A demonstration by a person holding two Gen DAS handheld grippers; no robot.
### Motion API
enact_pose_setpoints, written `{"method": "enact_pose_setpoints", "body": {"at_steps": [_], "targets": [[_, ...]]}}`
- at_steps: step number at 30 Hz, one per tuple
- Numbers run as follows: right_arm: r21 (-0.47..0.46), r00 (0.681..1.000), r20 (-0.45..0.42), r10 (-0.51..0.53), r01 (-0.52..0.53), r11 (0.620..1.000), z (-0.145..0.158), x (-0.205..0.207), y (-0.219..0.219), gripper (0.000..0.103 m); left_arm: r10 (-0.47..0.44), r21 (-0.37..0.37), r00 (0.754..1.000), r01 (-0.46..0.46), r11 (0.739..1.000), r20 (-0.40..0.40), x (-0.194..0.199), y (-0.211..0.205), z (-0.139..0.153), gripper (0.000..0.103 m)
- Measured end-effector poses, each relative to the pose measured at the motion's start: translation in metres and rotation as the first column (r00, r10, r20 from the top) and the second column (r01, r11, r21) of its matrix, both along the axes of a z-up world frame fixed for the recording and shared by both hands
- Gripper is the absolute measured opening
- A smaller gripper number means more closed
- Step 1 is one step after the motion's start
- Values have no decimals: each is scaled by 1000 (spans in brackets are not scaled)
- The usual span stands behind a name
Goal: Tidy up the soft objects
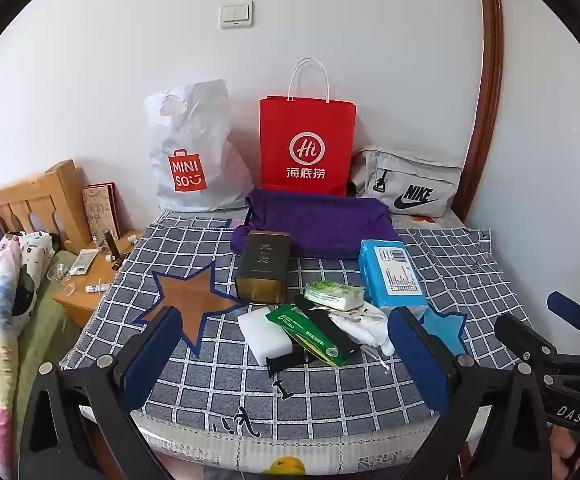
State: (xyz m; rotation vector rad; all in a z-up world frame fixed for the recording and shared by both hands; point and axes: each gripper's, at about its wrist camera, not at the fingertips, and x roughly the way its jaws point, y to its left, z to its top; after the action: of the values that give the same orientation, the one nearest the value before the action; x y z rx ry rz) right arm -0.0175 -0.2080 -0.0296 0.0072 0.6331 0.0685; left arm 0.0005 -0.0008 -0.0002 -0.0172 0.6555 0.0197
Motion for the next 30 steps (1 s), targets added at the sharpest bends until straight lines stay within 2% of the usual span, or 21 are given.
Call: {"method": "enact_pose_setpoints", "body": {"at_steps": [6, 8, 30], "targets": [[4, 1000, -1, -9, 9, 1000, -3, -1, -4, 103, -3, -24, 1000, 3, 1000, 1, -1, 1, -1, 103], [5, 1000, 1, -7, 7, 1000, 4, -1, 1, 103, -5, -32, 1000, 5, 999, 3, -1, 3, -1, 103], [14, 1000, 18, -1, 1, 1000, 5, -4, 1, 103, -4, -25, 1000, 4, 1000, 2, -3, 9, -2, 103]]}}
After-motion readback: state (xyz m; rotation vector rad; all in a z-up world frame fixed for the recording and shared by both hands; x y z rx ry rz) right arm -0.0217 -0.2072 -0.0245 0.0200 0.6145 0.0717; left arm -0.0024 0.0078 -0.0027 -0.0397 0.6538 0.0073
